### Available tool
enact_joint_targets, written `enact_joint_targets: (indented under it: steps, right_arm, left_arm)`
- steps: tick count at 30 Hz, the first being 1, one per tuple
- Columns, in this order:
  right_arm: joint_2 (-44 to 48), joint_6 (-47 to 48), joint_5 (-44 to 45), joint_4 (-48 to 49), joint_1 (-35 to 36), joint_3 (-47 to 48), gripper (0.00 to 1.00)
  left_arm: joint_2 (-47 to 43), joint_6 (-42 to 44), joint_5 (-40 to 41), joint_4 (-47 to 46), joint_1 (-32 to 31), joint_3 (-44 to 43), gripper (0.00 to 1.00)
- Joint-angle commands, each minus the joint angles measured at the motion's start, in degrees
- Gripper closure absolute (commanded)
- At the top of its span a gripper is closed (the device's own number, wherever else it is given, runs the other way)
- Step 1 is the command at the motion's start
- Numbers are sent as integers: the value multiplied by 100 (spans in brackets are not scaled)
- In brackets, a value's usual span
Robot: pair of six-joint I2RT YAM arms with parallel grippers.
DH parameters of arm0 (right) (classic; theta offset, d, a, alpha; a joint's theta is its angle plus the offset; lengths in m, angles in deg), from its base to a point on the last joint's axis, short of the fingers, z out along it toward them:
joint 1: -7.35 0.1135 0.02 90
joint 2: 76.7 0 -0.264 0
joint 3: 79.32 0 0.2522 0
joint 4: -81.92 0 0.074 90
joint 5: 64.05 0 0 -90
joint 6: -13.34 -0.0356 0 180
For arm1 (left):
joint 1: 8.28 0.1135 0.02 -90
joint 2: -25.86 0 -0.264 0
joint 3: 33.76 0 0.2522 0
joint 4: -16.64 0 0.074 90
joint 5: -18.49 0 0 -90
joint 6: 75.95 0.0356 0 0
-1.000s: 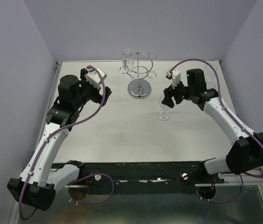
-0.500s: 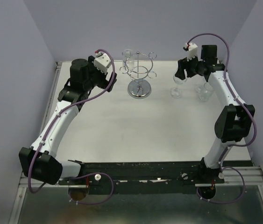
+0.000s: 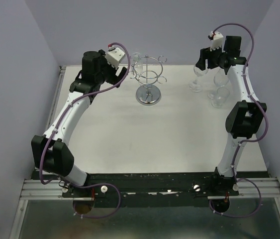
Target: Take the wine glass off the wine glass rack
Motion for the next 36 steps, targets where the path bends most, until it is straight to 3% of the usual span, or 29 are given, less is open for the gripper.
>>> enact_joint_targets:
  steps: [1,12,20,25,36]
  right_arm:
    - [-93,-177,175,-156,-66,306,44]
    - [-189,-195,421,-182,-145,51,42]
    - [-216,-256,360,-261,-137,6,27]
    - [-163,-292,280,-261,-137,-37,14]
    - [48,-423,26,-261,-137,59,7]
  left_arm:
    - [211,99,185,-88,35,-272,1]
    - [651,-130,132,-184,44,-632,1]
    - [888,-692,-43,-246,237,-904,1]
    - [1090,-780,-745,-404,597,-1054,1]
    - [1495,-623,-1695,-1097,914,-1002,1]
